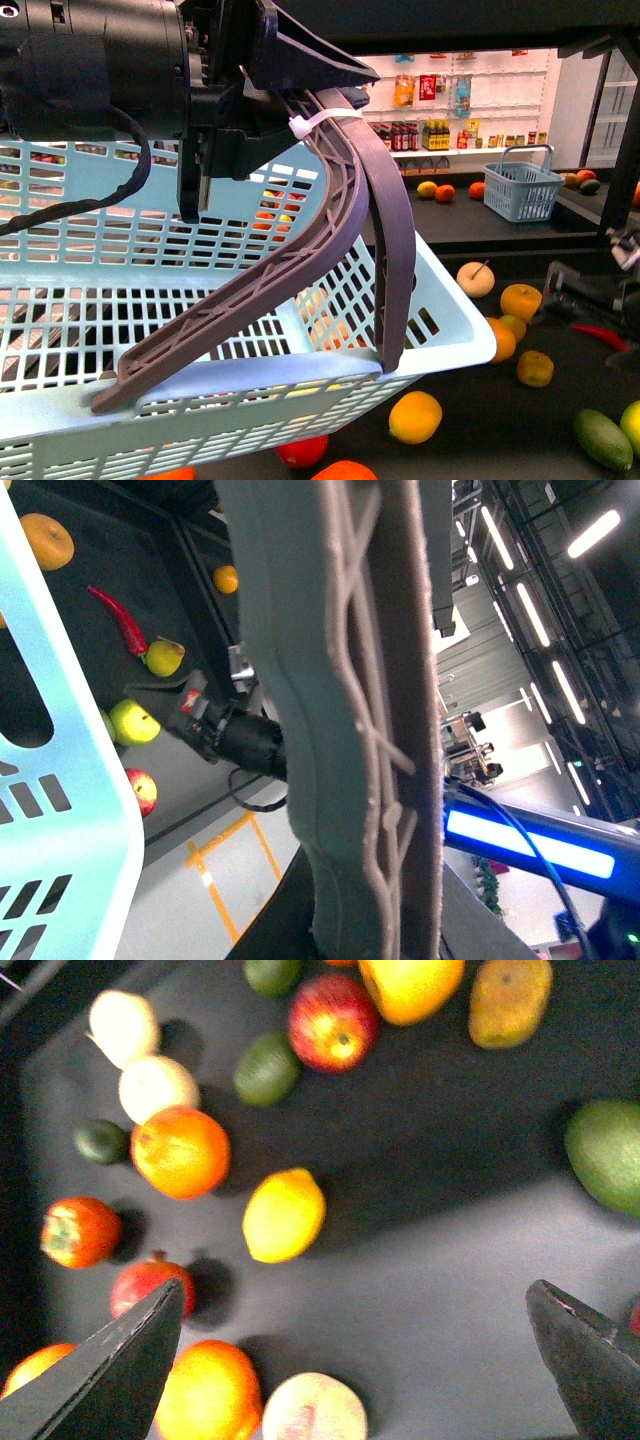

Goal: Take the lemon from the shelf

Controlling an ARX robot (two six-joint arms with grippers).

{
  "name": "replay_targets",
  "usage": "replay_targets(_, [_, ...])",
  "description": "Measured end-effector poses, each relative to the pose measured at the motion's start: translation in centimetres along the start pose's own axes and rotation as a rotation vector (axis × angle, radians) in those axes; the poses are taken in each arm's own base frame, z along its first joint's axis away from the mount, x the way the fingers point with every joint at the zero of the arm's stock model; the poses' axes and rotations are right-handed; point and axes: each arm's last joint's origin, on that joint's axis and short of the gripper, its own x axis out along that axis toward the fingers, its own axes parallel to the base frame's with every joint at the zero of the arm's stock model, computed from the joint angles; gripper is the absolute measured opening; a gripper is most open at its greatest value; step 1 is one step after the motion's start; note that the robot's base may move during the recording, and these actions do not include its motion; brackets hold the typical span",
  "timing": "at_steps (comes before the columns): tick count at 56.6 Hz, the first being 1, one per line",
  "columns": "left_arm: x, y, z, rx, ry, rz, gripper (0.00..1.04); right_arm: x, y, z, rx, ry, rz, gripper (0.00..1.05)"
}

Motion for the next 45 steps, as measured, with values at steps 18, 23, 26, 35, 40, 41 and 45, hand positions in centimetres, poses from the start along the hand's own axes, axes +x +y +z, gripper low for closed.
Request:
replay_targets(18, [0.0,0.0,0.0,0.001,0.0,0.0,0.09,6.2,1.5,-2.3,0.102,0.152,-0.081,1.02])
replay_targets(23, [0.0,0.0,0.0,0.001,0.0,0.0,0.09,7.8,2.9,-2.6,0.153,0.17,-0.091,1.02])
replay_targets(26, [0.0,0.0,0.0,0.001,0.0,0.0,0.09,8.5,3.6,-2.8,0.172,0.18,-0.097,1.02])
replay_targets(35, [0.0,0.0,0.0,0.001,0.0,0.0,0.09,11.5,5.5,-3.6,0.227,0.209,-0.122,1.02])
replay_targets(40, [0.0,0.0,0.0,0.001,0.0,0.0,0.09,13.4,6.3,-4.1,0.256,0.216,-0.139,1.02])
replay_targets(41, [0.0,0.0,0.0,0.001,-0.001,0.0,0.09,13.5,6.3,-4.1,0.26,0.217,-0.141,1.02])
replay_targets(45, [0.0,0.0,0.0,0.001,-0.001,0.0,0.09,14.6,6.6,-4.2,0.285,0.224,-0.152,1.02])
